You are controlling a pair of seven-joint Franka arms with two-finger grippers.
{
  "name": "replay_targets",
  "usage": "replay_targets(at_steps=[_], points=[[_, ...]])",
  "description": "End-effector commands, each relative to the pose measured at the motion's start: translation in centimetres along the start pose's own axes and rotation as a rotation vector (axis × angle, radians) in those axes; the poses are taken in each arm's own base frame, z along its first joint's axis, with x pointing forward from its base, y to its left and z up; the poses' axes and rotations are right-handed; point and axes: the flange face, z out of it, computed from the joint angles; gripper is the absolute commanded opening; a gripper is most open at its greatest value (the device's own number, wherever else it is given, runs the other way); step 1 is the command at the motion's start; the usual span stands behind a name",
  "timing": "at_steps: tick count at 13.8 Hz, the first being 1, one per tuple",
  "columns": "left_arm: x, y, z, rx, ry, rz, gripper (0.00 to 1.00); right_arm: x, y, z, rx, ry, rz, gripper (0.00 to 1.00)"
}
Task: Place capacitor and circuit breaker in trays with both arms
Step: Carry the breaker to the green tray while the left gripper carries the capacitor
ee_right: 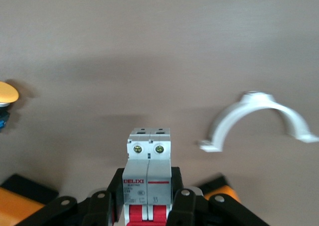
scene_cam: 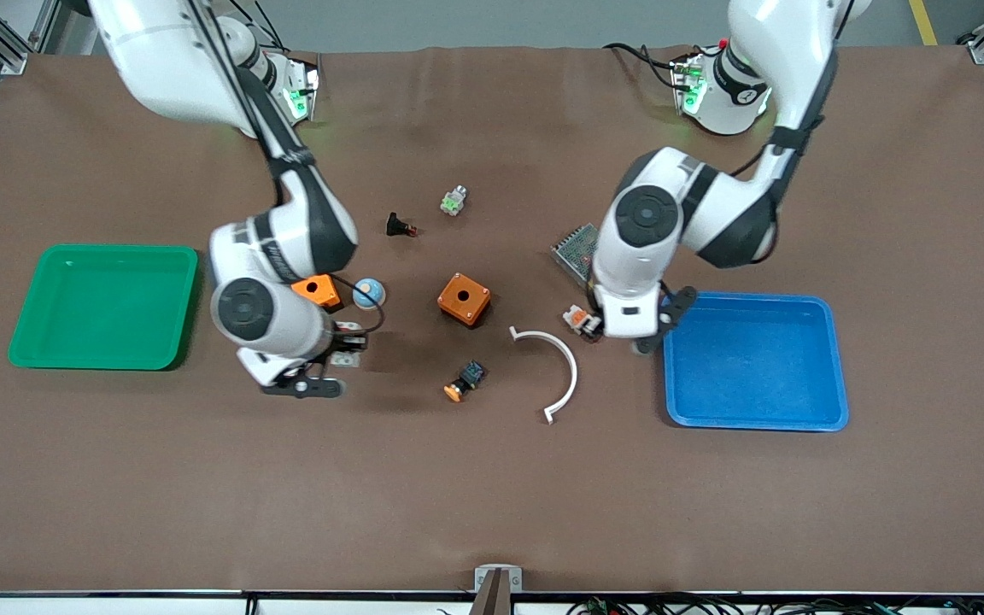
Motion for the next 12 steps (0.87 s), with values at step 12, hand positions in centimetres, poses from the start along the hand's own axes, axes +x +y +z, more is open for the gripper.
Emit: replay_targets(at_steps=[12], points=[[25.1,-19.7,13.1,0.026,-0.059,0.183,0.00,-0.4,43.1,-3.5,0.000,-0.073,-0.108,0.17]])
